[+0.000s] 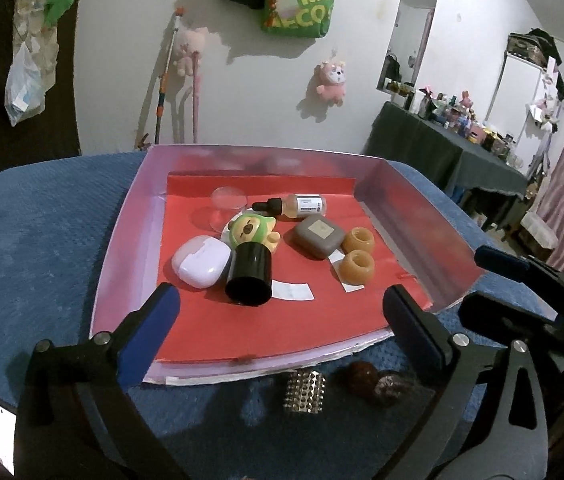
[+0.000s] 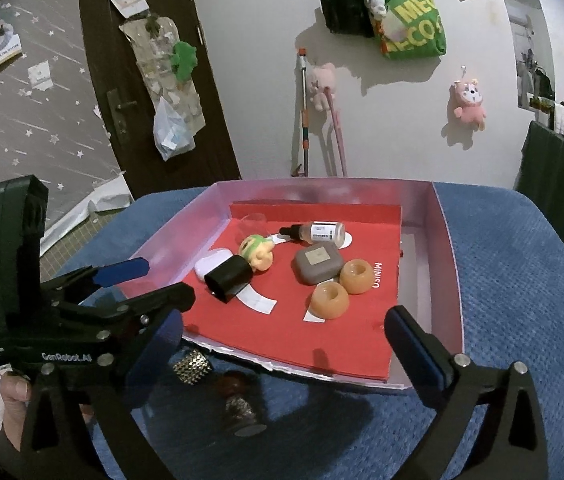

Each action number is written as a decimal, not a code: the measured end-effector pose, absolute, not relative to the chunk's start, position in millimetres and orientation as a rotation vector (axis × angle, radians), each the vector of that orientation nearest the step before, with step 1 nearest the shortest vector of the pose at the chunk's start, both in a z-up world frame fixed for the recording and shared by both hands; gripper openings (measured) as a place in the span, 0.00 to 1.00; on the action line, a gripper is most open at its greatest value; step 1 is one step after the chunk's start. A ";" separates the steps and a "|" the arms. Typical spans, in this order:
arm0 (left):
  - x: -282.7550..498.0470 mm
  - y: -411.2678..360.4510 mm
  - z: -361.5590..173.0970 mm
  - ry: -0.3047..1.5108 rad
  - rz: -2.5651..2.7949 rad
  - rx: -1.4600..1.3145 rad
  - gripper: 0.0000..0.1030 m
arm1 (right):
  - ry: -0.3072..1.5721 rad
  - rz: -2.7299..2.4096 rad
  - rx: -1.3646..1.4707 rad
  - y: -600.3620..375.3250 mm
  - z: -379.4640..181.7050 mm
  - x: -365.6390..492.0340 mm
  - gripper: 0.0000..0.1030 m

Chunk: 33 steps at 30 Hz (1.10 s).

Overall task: Organize rigid objects
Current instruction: 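Withdraw both open tools from the box toward the studded cylinder and red-topped bottle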

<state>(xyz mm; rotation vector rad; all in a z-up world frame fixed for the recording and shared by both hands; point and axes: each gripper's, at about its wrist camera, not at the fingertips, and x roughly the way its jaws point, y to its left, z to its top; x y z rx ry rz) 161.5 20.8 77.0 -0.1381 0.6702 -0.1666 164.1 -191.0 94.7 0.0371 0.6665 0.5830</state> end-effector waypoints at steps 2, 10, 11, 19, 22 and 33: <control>158.7 19.4 77.3 0.668 -0.165 -0.137 1.00 | 0.653 0.581 0.046 -192.7 96.0 160.8 1.00; 143.7 16.3 81.7 0.638 -0.169 -0.140 1.00 | 0.616 0.568 0.041 -195.3 95.0 146.0 1.00; 142.8 15.7 81.5 0.643 -0.178 -0.141 1.00 | 0.609 0.566 0.038 -195.7 95.3 143.3 1.00; 127.9 9.7 82.4 0.628 -0.158 -0.136 1.00 | 0.526 0.545 0.029 -201.8 103.1 119.4 1.00; 122.0 7.6 83.2 0.622 -0.150 -0.131 1.00 | 0.500 0.536 0.022 -202.6 105.9 110.5 1.00; 105.2 -0.7 79.9 0.617 -0.144 -0.108 1.00 | 0.484 0.513 0.013 -204.1 103.3 94.8 1.00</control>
